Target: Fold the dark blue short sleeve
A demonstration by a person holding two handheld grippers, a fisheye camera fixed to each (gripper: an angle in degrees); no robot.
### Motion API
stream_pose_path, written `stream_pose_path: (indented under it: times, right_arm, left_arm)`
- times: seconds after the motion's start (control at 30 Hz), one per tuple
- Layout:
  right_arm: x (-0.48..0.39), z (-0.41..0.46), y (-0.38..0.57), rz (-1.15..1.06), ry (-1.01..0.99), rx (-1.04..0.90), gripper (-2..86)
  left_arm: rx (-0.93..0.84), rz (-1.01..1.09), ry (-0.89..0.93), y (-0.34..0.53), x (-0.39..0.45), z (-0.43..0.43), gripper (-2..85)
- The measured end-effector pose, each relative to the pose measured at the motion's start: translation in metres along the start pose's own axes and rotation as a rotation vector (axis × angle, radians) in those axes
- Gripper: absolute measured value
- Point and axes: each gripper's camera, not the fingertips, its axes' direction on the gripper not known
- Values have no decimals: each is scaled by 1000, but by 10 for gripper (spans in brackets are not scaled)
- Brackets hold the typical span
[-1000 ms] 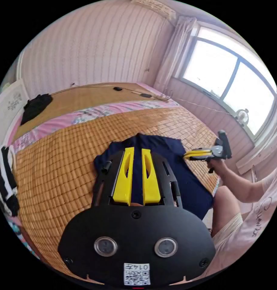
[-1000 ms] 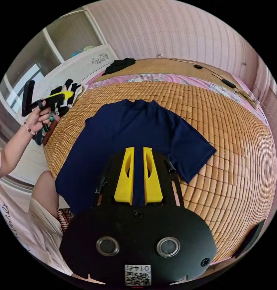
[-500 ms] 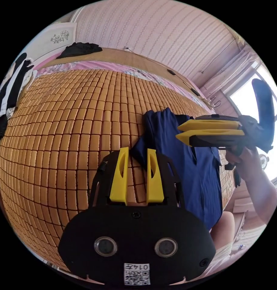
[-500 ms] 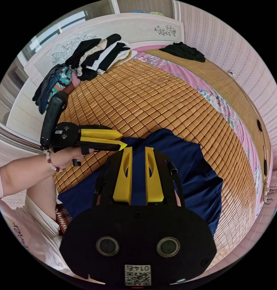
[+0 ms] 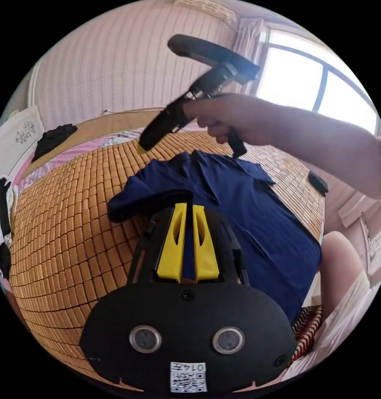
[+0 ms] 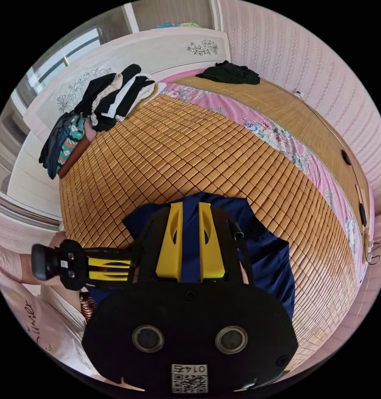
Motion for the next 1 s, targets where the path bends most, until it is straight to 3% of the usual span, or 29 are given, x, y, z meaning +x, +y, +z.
stream_pose_path:
  times: [0.2,0.4,0.53,0.67,0.8,1.0]
  right_arm:
    - [-37,32,-12,-240,-180,-92,87]
    - [-71,107,-37,-468,-104,-419,89]
    - [-78,120,-39,-547,-33,-445,67]
    - [-49,102,-53,-419,-134,-380,4]
    - [5,61,-68,-172,-292,-163,-3]
    - [63,71,-87,176,-551,-6,2]
  left_arm:
    - [-136,7,-81,13,15,19,12]
    - [-158,127,-240,24,49,20,16]
    - [-162,125,-237,30,47,15,11]
    - [-149,67,-185,33,32,2,12]
    - [-59,14,-155,37,11,-33,14]
    - [9,-147,-140,49,-59,-86,16]
